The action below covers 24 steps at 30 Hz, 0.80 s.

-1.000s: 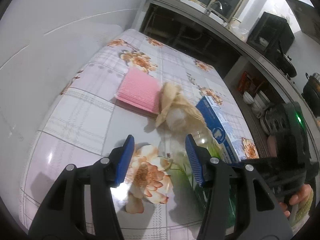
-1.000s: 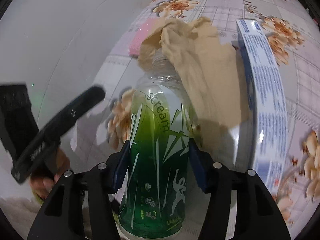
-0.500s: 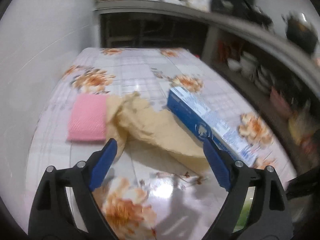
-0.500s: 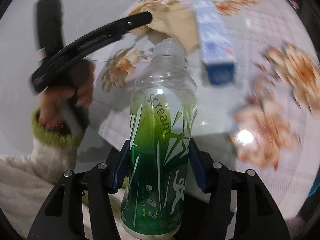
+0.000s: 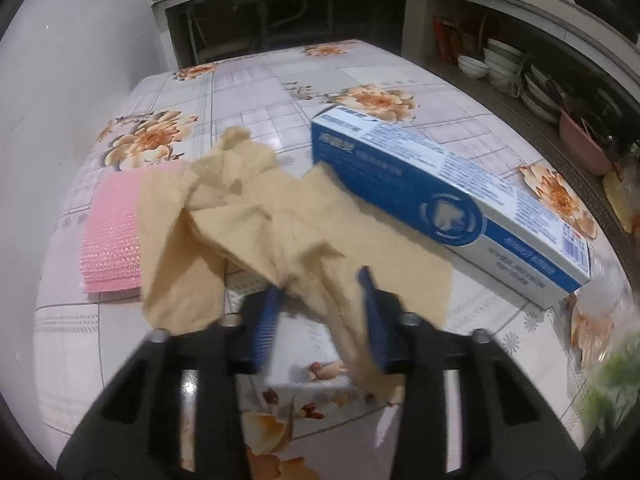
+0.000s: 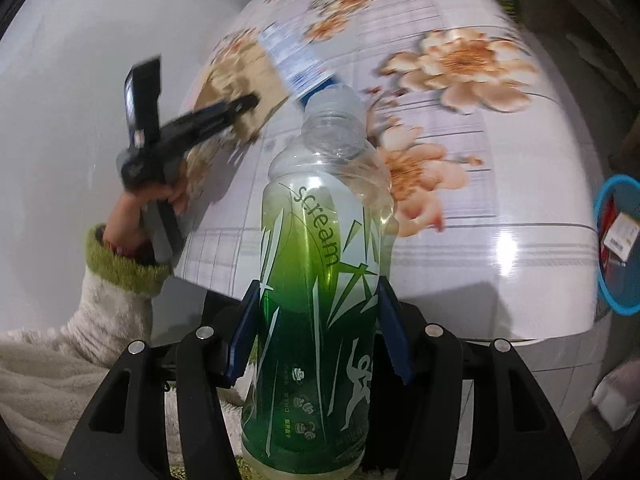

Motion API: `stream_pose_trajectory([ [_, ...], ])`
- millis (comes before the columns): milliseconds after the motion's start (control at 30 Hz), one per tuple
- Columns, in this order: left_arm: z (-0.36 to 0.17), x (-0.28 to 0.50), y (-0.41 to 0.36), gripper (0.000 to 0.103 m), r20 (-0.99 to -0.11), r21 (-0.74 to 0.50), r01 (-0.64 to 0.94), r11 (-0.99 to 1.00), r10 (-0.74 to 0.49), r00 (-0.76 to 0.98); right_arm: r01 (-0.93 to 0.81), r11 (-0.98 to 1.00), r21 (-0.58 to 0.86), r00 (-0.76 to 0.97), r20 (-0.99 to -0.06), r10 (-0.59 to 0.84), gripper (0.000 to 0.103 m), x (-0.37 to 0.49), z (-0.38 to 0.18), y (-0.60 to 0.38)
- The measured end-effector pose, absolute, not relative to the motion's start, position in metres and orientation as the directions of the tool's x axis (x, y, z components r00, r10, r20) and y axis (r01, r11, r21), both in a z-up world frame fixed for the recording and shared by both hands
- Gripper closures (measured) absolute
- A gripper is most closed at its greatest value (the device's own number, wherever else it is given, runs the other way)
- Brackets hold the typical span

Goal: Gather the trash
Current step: 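Grasp the tan paper napkin with the left tool while the right tool holds the bottle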

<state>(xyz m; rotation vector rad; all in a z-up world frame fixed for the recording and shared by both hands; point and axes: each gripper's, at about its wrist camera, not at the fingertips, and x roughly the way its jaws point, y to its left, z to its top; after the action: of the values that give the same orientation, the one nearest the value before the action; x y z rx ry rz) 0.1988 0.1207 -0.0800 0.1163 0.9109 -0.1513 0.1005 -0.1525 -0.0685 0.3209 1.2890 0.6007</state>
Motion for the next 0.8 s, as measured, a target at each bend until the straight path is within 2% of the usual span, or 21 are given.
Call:
stream_pose_trajectory([
  [67, -0.079, 0.191, 0.115, 0.097, -0.793, 0.05, 0.193, 0.98, -0.078, 0.604, -0.208, 0.808, 0.552, 0.183, -0.789, 0.586, 0.048, 0.103, -0.069, -0.162],
  [133, -0.078, 0.18, 0.112, 0.101, -0.796, 0.048, 0.199, 0.979, -0.083, 0.599, -0.188, 0.81, 0.556, 0.201, -0.785, 0.586, 0.048, 0.108, -0.07, -0.172],
  [367, -0.048, 0.117, 0.112, 0.102, -0.781, -0.097, 0.28, 0.955, -0.247, 0.573, -0.155, 0.81, 0.565, 0.242, -0.774, 0.586, 0.048, 0.116, -0.068, -0.187],
  [500, -0.011, 0.084, 0.126, 0.102, -0.727, -0.289, 0.343, 0.894, -0.438, 0.53, -0.15, 0.808, 0.57, 0.247, -0.77, 0.589, 0.048, 0.118, -0.072, -0.195],
  [633, 0.005, 0.07, 0.134, 0.102, -0.665, -0.422, 0.377, 0.825, -0.564, 0.49, -0.146, 0.805, 0.575, 0.247, -0.766, 0.593, 0.048, 0.12, -0.074, -0.193],
  [733, -0.011, 0.078, 0.146, 0.102, -0.621, -0.581, 0.32, 0.749, -0.661, 0.421, -0.142, 0.802, 0.58, 0.246, -0.764, 0.596, 0.048, 0.116, -0.074, -0.196],
  [800, -0.029, 0.091, 0.157, 0.102, -0.632, -0.613, 0.24, 0.753, -0.649, 0.423, -0.142, 0.801, 0.581, 0.245, -0.764, 0.597, 0.048, 0.116, -0.074, -0.195],
])
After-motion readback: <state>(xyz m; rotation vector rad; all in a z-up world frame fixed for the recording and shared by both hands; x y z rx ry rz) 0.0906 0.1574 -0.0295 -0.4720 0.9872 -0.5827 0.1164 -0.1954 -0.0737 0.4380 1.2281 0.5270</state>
